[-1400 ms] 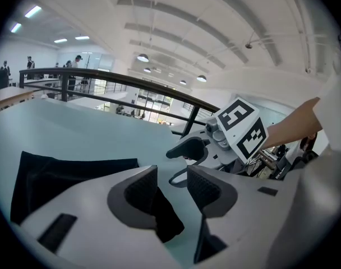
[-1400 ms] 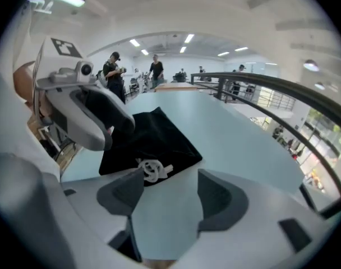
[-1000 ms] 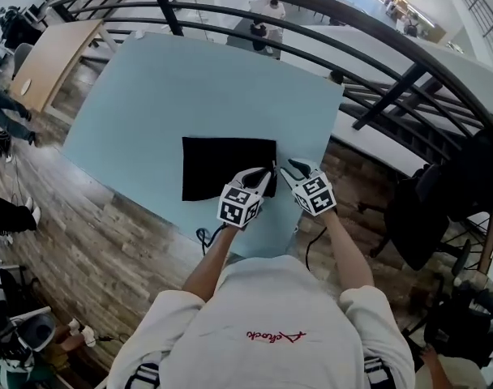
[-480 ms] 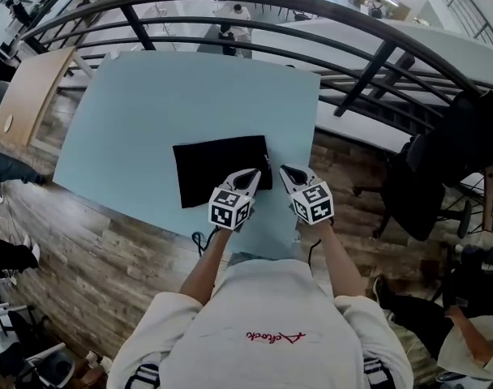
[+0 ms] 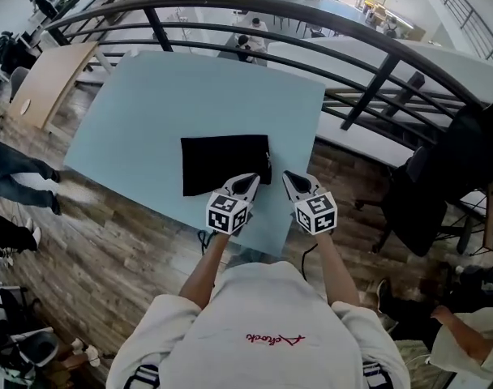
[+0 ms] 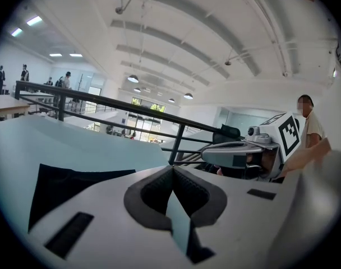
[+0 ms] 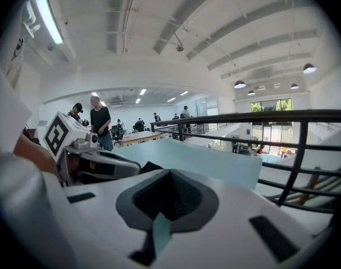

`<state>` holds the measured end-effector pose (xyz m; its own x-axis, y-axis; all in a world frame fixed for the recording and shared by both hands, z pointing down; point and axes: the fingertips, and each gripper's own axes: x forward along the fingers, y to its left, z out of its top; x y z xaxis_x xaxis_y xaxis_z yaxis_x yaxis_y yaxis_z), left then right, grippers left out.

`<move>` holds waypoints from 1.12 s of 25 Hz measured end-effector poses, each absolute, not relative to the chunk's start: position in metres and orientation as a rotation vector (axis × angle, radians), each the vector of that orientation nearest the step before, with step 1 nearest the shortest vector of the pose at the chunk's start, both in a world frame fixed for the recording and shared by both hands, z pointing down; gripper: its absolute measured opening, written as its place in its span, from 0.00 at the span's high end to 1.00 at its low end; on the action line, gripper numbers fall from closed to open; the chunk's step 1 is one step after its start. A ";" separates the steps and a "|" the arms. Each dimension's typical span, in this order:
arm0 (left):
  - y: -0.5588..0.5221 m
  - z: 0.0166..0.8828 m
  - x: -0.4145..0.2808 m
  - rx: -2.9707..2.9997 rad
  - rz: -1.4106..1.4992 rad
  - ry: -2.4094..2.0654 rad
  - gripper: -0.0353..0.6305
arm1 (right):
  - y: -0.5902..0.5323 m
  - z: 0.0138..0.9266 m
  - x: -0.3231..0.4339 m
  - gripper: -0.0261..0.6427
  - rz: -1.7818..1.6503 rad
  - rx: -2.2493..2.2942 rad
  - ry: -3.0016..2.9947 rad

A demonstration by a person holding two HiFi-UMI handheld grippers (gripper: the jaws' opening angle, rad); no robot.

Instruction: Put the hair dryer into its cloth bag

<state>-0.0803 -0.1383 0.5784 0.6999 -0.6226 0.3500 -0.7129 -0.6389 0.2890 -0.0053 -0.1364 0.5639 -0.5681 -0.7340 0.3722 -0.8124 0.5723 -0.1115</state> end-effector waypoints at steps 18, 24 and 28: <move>0.032 0.555 -0.061 2.474 0.250 -1.169 0.94 | 0.035 0.534 0.018 0.94 0.312 1.181 -2.640; 0.093 0.561 -0.061 2.461 0.261 -1.174 0.94 | 0.094 0.538 0.019 0.94 0.317 1.180 -2.640; 0.123 0.555 -0.061 2.463 0.257 -1.178 0.94 | 0.126 0.530 0.016 0.94 0.286 1.184 -2.639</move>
<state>-0.0614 0.1231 0.5553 0.6286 -0.7051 0.3284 -0.7777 -0.5668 0.2717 0.0161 0.1258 0.5303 -0.6451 -0.7068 0.2904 -0.7526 0.6534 -0.0815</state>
